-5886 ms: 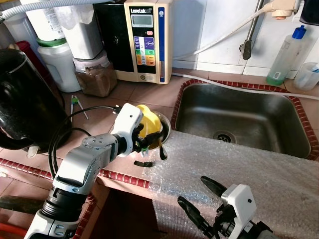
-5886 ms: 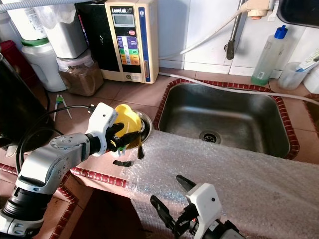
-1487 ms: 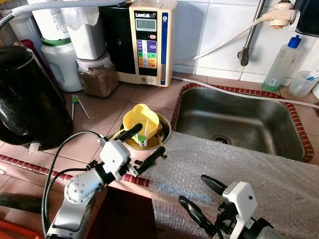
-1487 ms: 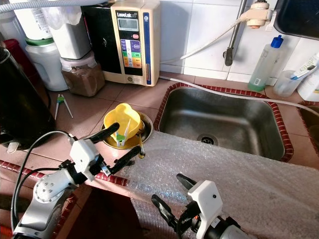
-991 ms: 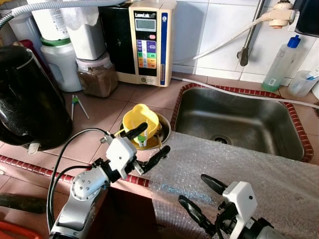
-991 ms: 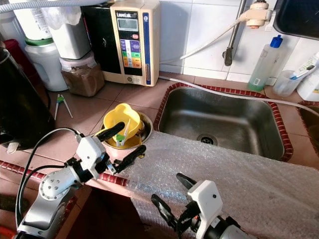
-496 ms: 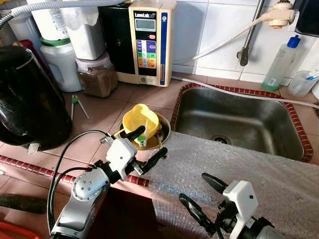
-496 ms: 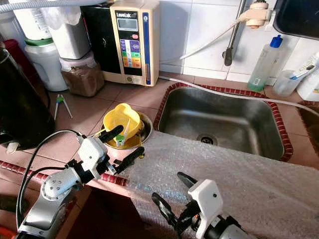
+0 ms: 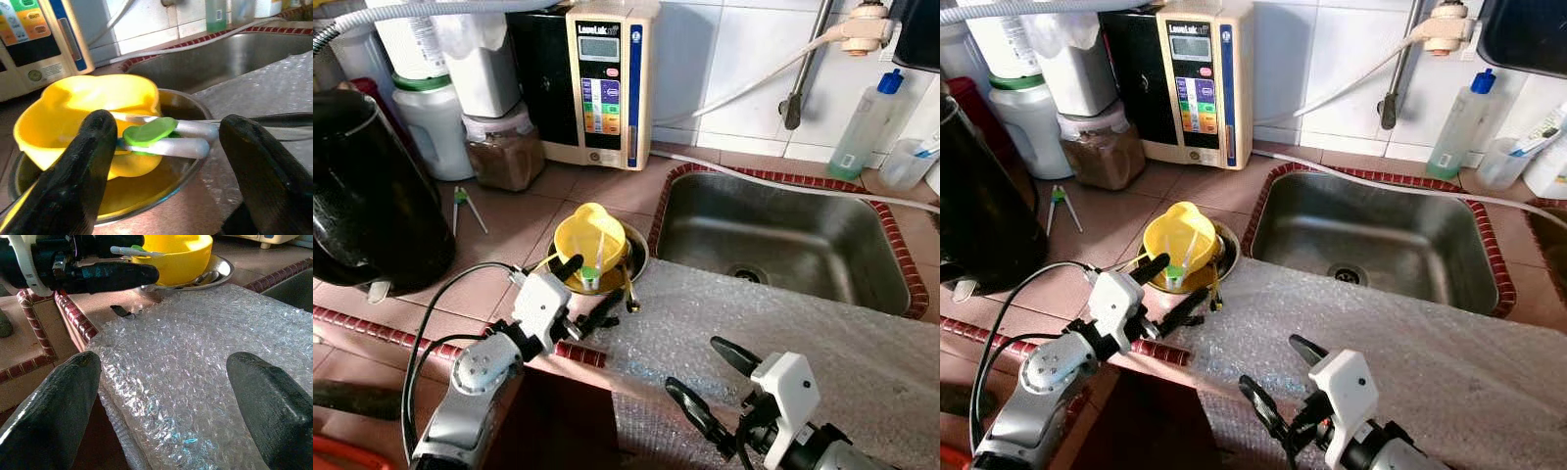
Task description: Kitchen organization
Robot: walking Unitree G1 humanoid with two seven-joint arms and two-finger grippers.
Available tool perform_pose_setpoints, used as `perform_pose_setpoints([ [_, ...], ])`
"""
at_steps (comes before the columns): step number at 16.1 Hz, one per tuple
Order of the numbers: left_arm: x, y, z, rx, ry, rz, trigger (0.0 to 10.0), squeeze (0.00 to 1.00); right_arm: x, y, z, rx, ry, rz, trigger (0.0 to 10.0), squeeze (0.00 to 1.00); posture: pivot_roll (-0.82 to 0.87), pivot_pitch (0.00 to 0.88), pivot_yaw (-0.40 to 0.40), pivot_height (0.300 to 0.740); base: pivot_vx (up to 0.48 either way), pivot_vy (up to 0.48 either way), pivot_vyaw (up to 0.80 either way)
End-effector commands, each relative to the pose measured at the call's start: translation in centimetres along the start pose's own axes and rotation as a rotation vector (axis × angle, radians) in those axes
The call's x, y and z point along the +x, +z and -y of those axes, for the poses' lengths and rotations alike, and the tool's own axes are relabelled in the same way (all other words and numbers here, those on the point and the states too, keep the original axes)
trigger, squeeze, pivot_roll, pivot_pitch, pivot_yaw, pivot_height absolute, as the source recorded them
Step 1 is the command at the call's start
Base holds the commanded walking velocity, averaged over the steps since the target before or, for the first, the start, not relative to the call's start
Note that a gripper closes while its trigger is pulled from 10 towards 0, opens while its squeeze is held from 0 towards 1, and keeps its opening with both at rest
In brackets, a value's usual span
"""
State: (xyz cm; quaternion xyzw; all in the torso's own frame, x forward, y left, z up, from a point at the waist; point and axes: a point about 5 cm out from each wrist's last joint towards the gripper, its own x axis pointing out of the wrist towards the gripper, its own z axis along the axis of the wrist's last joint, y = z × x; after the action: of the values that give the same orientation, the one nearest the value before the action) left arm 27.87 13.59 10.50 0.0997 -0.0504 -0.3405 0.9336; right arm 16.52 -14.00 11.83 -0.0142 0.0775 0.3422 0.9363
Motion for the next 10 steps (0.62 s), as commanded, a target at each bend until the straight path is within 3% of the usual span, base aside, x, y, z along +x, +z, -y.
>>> perform_pose_setpoints([
  [1, 0.21, 0.09, -0.38, 0.005, 0.017, 0.005, 0.0, 0.0, -0.03, 0.27, 0.11, -0.012, -0.009, 0.003, 10.0, 0.0, -0.04, 0.042, 0.041, 0.74, 0.0, 0.0, 0.0],
  [10, 0.95, 0.7, -1.12, -0.032, 0.054, 0.041, 0.0, 0.0, 0.0, 0.07, 0.2, -0.013, -0.014, 0.0, 10.0, 0.0, -0.04, 0.039, 0.047, 0.74, 0.0, 0.0, 0.0],
])
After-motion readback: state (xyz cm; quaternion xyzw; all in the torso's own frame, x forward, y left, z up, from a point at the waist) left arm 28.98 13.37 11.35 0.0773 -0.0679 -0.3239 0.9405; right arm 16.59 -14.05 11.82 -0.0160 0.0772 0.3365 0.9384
